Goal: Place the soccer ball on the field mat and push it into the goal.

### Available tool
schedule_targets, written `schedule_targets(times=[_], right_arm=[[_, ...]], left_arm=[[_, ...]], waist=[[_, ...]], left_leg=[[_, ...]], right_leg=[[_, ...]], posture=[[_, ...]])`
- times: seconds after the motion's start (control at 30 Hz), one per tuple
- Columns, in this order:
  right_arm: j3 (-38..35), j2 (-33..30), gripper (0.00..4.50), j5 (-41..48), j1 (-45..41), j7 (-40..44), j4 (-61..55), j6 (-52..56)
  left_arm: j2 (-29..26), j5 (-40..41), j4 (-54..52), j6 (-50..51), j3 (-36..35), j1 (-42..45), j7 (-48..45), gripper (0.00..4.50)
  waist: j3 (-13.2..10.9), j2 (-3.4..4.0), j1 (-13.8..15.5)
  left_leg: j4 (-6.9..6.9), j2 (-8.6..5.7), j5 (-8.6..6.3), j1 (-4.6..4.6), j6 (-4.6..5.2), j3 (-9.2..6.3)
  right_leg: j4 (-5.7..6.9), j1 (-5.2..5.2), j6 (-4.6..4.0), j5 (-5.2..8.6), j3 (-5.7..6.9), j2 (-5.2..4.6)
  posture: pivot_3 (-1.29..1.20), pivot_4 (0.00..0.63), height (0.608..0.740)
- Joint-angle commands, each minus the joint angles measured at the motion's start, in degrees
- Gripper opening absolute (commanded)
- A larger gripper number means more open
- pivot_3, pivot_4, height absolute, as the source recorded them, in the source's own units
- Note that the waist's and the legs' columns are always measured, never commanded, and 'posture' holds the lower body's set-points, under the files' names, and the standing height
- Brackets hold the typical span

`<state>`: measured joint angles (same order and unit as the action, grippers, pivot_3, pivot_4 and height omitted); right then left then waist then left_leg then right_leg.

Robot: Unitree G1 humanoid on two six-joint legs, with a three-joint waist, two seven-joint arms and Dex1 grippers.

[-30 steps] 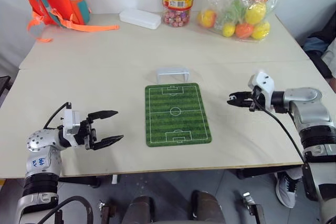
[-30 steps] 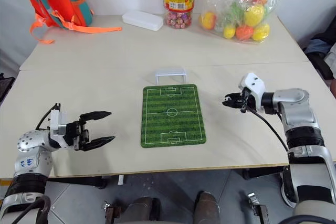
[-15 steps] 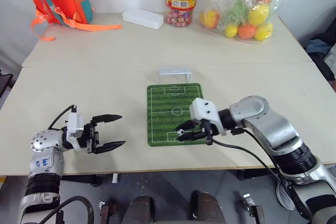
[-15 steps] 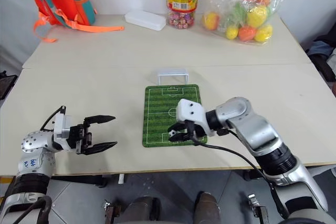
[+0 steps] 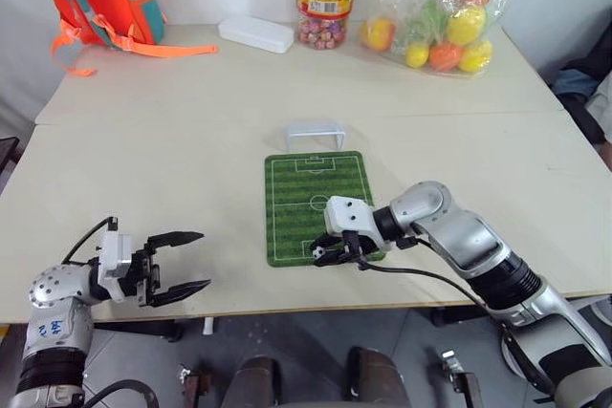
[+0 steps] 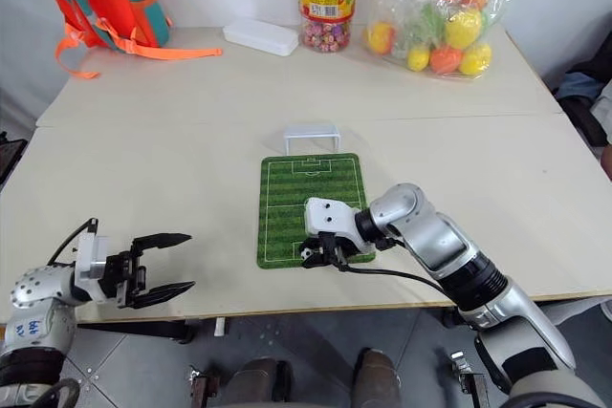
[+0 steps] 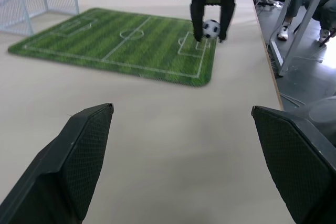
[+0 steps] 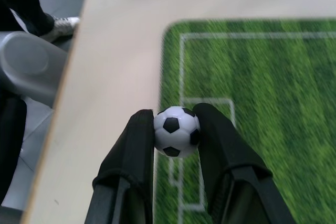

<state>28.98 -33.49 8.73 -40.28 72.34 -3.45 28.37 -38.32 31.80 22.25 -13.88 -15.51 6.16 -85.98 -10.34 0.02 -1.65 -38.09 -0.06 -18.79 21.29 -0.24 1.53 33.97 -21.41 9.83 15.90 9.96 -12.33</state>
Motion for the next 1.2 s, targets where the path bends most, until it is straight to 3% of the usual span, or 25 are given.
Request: schedule_targets(times=[0.03, 0.63, 0.83, 1.2], right_arm=[[-0.5, 0.4, 0.84, -0.6, -0.9, 0.8, 0.5, -2.3], [-1.2, 2.4, 0.84, -3.0, -1.2, 1.6, 5.6, -7.4], [-1.6, 2.6, 2.79, -3.3, -1.1, 1.7, 6.2, -8.7], [-4.2, 2.0, 2.79, -0.9, -3.6, 2.9, 3.1, -7.4]], left_arm=[[-1.1, 1.7, -2.4, -0.9, -2.1, -1.1, -2.1, 4.5], [-0.2, 1.2, -3.9, -0.7, -2.1, -0.8, -0.2, 4.5], [0.3, 0.9, -3.6, -0.6, -1.8, 0.4, 0.1, 4.5], [1.1, 0.3, -2.6, -0.4, -1.2, 2.4, 0.5, 4.5]], waist=[[0.0, 0.0, 0.0], [0.0, 0.0, -0.1], [0.0, 0.0, -0.1], [0.0, 0.0, 0.0]], left_leg=[[0.0, 0.0, 0.0, 0.0, 0.0, 0.0], [-0.01, 0.0, 0.0, -0.03, 0.0, 0.05], [-0.01, 0.0, 0.0, -0.04, 0.0, 0.06], [-0.01, 0.0, 0.0, -0.05, 0.0, 0.08]], right_leg=[[0.0, 0.0, 0.0, 0.0, 0.0, 0.0], [0.02, 0.0, -0.01, 0.0, -0.06, 0.01], [0.02, 0.0, -0.01, -0.01, -0.07, 0.01], [0.03, -0.01, -0.01, -0.01, -0.09, 0.01]], posture=[[0.0, 0.15, 0.74], [0.0, 0.15, 0.74], [0.0, 0.15, 0.74], [0.0, 0.15, 0.74]])
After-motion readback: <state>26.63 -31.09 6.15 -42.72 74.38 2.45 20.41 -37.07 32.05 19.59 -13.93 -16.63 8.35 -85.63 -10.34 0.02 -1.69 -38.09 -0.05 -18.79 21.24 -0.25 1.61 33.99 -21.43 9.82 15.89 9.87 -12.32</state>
